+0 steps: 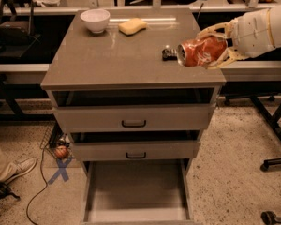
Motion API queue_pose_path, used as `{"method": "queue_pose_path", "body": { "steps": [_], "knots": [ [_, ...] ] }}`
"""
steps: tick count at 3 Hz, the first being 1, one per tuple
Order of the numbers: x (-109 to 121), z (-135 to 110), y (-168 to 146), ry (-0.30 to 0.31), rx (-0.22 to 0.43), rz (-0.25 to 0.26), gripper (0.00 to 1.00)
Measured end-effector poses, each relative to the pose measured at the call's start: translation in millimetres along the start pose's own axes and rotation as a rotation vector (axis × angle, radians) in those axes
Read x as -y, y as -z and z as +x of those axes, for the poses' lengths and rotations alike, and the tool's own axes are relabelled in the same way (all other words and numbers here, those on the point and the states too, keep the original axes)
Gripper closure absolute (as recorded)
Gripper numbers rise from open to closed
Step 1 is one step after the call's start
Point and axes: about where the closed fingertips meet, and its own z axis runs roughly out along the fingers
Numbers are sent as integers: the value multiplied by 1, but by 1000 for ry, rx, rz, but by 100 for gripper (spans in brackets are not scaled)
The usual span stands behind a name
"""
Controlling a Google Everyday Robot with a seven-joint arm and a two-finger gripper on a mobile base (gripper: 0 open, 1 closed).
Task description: Pick coke can from bottom drawer and place on counter
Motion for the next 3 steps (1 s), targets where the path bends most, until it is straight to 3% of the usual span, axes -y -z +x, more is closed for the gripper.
{"method": "queue_pose_path", "body": {
  "steps": [1, 2, 3],
  "knots": [
    [19, -8, -20, -38, 7, -23, 100],
    [47, -11, -47, -122, 12, -67, 100],
    [69, -18, -101, -266, 26, -123, 100]
  ]
}}
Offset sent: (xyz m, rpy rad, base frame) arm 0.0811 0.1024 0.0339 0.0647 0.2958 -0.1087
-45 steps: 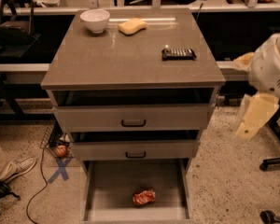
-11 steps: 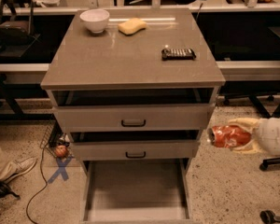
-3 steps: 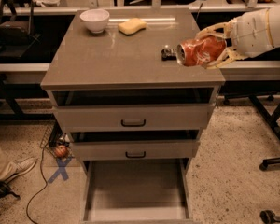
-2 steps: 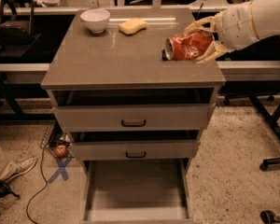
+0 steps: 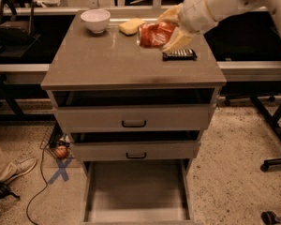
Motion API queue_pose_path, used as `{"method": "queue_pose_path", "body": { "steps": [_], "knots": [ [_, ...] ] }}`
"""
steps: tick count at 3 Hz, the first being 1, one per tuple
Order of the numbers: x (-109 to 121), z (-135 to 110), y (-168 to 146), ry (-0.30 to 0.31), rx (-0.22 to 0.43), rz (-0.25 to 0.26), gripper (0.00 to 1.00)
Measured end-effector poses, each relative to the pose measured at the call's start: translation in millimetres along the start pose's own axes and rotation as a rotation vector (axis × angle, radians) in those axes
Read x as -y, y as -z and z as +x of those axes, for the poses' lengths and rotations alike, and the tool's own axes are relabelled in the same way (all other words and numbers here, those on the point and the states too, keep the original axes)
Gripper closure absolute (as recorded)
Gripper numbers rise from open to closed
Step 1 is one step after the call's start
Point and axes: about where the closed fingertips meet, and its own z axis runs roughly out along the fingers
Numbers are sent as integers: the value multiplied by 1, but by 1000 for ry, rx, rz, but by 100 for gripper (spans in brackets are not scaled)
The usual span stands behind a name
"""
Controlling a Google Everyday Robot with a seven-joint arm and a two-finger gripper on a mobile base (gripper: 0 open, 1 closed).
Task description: Pick coke can from bottom drawer and place on counter
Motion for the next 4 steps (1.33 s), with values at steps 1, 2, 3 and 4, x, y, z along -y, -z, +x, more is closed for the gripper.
{"method": "queue_pose_path", "body": {
  "steps": [1, 2, 3, 4],
  "knots": [
    [9, -3, -31, -74, 18, -30, 100],
    [16, -7, -62, -127, 38, -64, 100],
    [24, -7, -87, -164, 55, -85, 100],
    [35, -4, -114, -191, 69, -90, 98]
  ]
}}
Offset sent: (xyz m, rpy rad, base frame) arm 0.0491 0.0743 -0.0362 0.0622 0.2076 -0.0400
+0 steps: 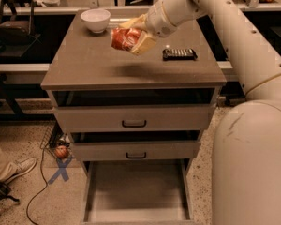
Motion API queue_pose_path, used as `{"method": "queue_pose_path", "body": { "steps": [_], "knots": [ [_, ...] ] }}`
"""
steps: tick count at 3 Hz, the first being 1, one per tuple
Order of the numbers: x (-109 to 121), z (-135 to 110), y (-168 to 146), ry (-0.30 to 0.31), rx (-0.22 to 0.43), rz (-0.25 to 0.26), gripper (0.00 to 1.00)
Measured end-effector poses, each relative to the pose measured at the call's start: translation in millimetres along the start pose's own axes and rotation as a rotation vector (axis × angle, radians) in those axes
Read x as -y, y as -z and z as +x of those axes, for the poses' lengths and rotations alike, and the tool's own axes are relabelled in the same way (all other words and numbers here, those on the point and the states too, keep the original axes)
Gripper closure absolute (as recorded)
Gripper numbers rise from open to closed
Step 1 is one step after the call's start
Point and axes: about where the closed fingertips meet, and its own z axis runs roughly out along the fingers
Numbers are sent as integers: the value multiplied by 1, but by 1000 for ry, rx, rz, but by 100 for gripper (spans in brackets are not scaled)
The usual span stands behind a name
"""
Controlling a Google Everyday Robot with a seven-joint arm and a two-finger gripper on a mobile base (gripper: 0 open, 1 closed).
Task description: Pick coke can from bottom drawer and place on counter
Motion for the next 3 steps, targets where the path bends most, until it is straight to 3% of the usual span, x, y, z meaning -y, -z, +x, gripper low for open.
{"method": "queue_pose_path", "body": {
  "steps": [3],
  "knots": [
    [16, 15, -41, -39, -8, -40, 30]
  ]
}}
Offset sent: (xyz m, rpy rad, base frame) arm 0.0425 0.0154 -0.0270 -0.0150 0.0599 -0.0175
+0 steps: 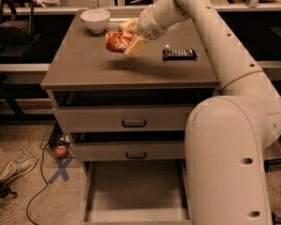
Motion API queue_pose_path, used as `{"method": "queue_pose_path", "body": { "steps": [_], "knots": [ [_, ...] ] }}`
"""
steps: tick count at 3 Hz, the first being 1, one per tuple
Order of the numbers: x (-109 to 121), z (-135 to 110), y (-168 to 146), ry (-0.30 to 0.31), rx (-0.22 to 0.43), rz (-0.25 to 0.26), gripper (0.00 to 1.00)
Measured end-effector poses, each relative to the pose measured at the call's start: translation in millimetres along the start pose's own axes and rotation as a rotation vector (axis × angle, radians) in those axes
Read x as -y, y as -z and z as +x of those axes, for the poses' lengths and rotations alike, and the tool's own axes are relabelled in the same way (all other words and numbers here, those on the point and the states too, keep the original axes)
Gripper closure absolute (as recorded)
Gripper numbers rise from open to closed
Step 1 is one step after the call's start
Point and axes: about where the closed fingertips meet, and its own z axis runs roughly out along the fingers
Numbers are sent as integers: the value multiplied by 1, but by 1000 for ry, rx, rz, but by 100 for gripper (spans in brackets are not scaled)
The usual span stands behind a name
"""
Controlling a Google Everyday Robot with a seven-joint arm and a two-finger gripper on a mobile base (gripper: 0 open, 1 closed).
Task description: Pick coke can from bottom drawer and place on counter
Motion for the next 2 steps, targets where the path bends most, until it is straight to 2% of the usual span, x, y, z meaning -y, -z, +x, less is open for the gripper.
{"method": "queue_pose_path", "body": {
  "steps": [1, 2],
  "knots": [
    [3, 1, -3, -4, -1, -6, 6],
    [6, 0, 0, 0, 1, -4, 0]
  ]
}}
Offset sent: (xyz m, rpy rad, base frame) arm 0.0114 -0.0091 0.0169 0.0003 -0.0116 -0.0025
